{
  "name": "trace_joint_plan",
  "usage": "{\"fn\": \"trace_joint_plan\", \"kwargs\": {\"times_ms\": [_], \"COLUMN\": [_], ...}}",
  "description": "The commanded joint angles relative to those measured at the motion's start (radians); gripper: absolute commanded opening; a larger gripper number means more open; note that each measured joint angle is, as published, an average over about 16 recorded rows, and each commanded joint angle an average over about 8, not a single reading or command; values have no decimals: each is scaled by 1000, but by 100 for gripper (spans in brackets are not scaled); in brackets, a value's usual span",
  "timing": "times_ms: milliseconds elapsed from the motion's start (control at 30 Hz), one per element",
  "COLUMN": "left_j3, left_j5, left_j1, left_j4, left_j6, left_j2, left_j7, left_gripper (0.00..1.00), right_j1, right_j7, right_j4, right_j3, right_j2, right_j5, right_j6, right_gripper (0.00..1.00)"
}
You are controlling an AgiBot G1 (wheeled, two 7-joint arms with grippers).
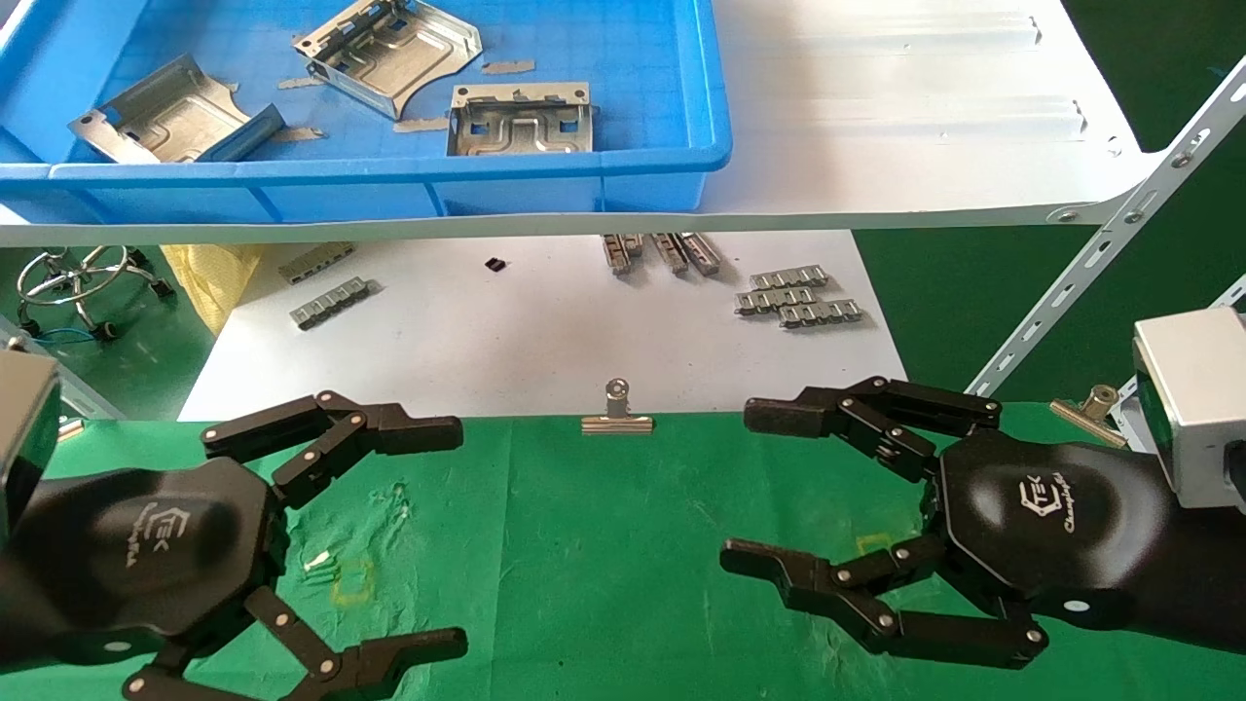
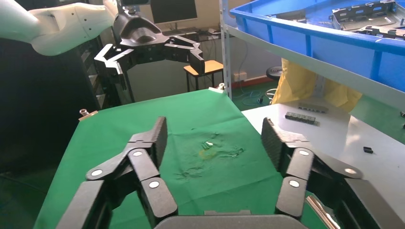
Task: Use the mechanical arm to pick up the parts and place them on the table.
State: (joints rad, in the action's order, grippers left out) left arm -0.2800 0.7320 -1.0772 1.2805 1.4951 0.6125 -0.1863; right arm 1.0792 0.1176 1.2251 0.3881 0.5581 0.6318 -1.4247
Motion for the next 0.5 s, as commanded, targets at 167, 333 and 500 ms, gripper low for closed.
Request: {"fn": "trace_joint_plan", "kwargs": {"times_ms": [167,333,500], "left_j3": [0,0,2], "left_j5": [0,0,-3], "left_j1": [0,0,-2], "left_j4": [0,0,0], "left_j6": [0,0,-1], "left_j2": [0,0,1], "left_j7": [0,0,0], "left_gripper": [100,100,100], "right_j1": [0,0,0], "right_j7": [0,0,0], "right_j4": [0,0,0], "right_j3": [0,0,0], "right_j2": [0,0,0], "right_j5": [0,0,0], "right_j6": [0,0,0], "right_gripper": [0,0,0]}}
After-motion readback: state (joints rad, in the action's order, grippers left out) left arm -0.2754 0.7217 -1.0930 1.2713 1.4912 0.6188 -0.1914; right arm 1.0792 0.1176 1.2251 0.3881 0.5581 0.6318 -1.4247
